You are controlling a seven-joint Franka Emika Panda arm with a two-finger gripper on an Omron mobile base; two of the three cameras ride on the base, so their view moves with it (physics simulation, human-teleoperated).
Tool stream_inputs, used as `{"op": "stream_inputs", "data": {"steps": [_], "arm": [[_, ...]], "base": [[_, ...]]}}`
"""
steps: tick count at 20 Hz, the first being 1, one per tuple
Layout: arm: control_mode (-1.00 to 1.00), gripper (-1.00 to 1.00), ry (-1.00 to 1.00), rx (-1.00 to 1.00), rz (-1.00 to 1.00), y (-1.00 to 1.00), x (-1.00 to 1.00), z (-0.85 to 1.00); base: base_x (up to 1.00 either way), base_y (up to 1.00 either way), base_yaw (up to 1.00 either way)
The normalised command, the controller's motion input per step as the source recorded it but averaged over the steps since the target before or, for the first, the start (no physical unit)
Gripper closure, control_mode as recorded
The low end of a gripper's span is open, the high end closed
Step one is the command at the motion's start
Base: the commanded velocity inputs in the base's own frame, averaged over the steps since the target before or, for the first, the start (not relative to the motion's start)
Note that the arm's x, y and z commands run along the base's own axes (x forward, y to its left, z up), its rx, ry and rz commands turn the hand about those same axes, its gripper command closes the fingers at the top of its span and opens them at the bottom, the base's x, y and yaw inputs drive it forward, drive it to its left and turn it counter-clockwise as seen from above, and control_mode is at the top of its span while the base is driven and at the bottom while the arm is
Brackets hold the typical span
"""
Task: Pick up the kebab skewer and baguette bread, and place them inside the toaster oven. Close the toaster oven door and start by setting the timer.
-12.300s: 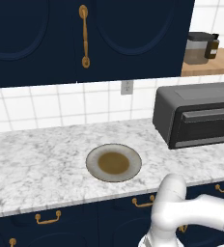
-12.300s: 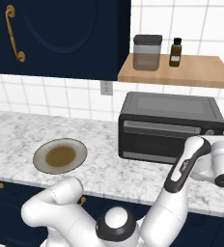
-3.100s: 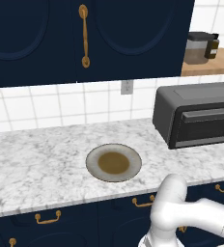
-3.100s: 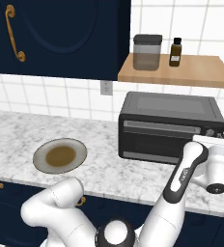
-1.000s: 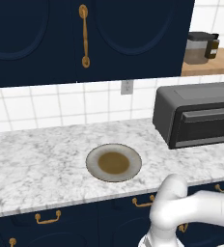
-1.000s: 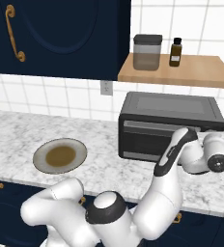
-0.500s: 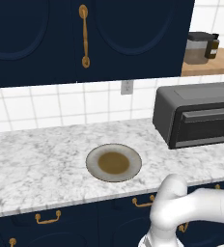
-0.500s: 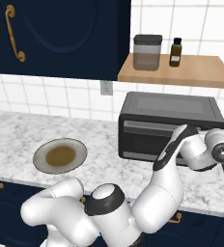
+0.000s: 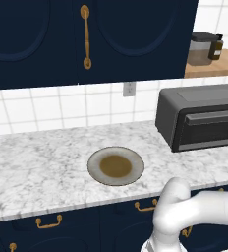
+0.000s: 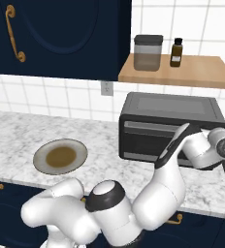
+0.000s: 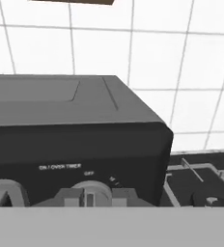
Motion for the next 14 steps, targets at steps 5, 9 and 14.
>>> {"op": "stream_inputs", "data": {"steps": [5, 9, 14], "arm": [[-1.00, 1.00, 0.00, 0.37, -0.32, 0.09, 0.16, -0.60], [-1.00, 1.00, 0.00, 0.37, -0.32, 0.15, 0.00, -0.61], [-1.00, 1.00, 0.00, 0.40, -0.34, 0.39, 0.01, -0.47]], "base": [[0.00, 0.00, 0.00], [0.00, 0.00, 0.00], [0.00, 0.00, 0.00]]}}
